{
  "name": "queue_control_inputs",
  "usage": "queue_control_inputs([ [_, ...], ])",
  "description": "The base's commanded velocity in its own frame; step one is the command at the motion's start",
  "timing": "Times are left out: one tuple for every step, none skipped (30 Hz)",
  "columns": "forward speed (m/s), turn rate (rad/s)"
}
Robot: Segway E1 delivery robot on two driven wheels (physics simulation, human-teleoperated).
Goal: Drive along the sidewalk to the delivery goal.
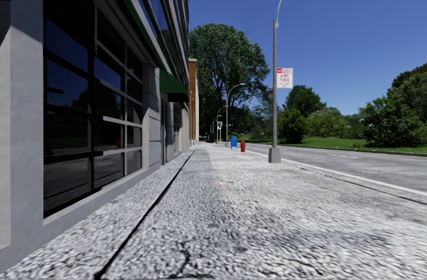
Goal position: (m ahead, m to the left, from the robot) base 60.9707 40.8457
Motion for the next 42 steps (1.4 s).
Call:
queue_control_inputs([
  [2.00,0.00],
  [2.00,0.00],
  [2.00,0.00],
  [2.00,0.00],
  [2.00,0.00],
  [2.00,0.00],
  [2.00,0.00],
  [2.00,0.00],
  [2.00,0.00],
  [2.00,0.00],
  [2.00,0.00],
  [2.00,0.00],
  [2.00,0.00],
  [2.00,0.00],
  [2.00,0.00],
  [2.00,0.00],
  [2.00,0.00],
  [2.00,0.00],
  [2.00,0.00],
  [2.00,0.00],
  [2.00,0.00],
  [2.00,0.00],
  [2.00,0.00],
  [2.00,0.00],
  [2.00,0.00],
  [2.00,0.00],
  [2.00,0.00],
  [2.00,0.00],
  [2.00,0.00],
  [2.00,0.00],
  [2.00,0.00],
  [2.00,0.00],
  [2.00,0.00],
  [2.00,0.00],
  [2.00,0.00],
  [2.00,0.00],
  [2.00,0.00],
  [2.00,0.00],
  [2.00,0.00],
  [2.00,0.00],
  [2.00,0.00],
  [2.00,0.08],
])
